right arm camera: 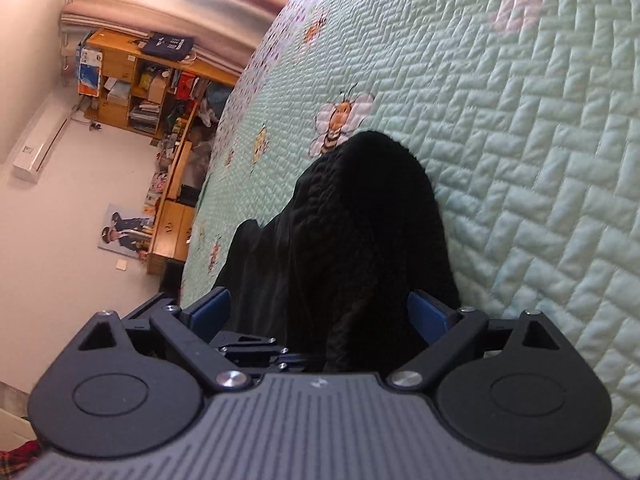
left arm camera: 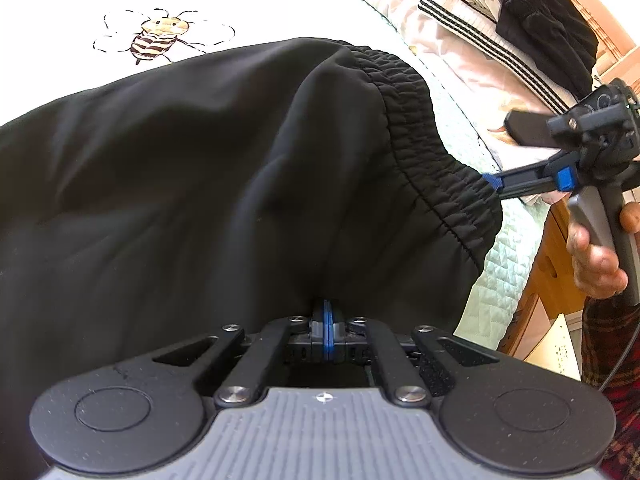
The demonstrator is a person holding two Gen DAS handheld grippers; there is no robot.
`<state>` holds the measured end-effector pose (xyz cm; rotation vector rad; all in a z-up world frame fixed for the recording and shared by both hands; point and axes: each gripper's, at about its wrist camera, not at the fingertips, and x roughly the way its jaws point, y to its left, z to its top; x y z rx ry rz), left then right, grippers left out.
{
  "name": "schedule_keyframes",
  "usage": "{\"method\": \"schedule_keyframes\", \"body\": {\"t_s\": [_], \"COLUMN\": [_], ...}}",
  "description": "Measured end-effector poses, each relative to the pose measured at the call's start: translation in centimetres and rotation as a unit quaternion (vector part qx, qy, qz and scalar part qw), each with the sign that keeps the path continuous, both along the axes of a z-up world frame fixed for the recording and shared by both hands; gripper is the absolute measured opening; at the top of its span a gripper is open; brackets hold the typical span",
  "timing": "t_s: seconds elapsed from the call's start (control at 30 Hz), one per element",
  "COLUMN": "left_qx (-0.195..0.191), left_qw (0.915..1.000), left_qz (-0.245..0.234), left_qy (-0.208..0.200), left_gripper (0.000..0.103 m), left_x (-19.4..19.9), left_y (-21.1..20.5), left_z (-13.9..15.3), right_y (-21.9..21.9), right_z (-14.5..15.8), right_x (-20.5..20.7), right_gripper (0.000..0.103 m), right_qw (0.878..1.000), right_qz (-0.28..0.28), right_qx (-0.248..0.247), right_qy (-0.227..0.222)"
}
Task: Fold clothes
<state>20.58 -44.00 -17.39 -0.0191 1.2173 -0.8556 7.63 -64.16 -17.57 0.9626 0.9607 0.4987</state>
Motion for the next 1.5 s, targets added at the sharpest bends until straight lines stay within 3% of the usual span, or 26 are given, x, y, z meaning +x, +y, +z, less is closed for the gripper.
{"method": "schedule_keyframes", "body": {"t_s": [0.3,0.47,0.6,0.83,1.03,1.13,1.2,1.3,1.4,1.5], "left_qx": [-0.004,-0.003,-0.007,-0.002,-0.003,-0.003,-0.003,-0.018,-0.047,-0.074], "left_qw": [1.0,1.0,0.9999,0.9999,0.9999,0.9998,0.9994,0.9998,0.9987,0.9965], "left_qz": [-0.002,-0.005,-0.006,-0.01,-0.013,-0.013,-0.02,-0.006,0.009,0.028], "left_qy": [0.002,-0.005,-0.008,-0.009,-0.009,-0.014,-0.027,-0.01,0.018,0.029], "left_gripper": [0.003,0.003,0.003,0.003,0.003,0.003,0.003,0.003,0.003,0.004], "left_x": [0.2,0.1,0.0,-0.1,-0.1,-0.4,-0.8,-0.5,0.2,0.0], "left_y": [-0.4,-0.9,-0.8,-1.0,-0.9,-0.9,-0.9,-0.4,0.6,1.6], "left_z": [-0.1,-0.1,-0.2,-0.1,-0.3,-0.3,-0.2,-0.5,-1.1,-1.0], "right_y": [-0.2,0.2,1.0,1.0,1.6,0.5,-1.0,-3.4,-3.0,-1.7], "right_z": [-1.7,-1.5,-2.1,-3.7,-1.7,-2.5,-3.5,-4.6,-2.3,1.2], "right_x": [-1.1,-0.9,1.8,6.9,10.7,10.5,10.0,8.9,6.5,3.5], "right_gripper": [0.095,0.1,0.1,0.1,0.099,0.099,0.099,0.098,0.098,0.098], "right_qw": [0.999,0.999,0.997,0.99,0.994,0.979,0.971,0.955,0.966,0.966], "right_qz": [0.006,0.011,0.02,-0.016,-0.081,-0.154,-0.192,-0.22,-0.23,-0.249], "right_qx": [0.025,0.049,0.079,0.138,0.073,0.122,0.134,0.195,0.114,0.064], "right_qy": [0.021,0.0,0.003,0.006,0.026,0.06,0.051,0.039,0.009,-0.04]}}
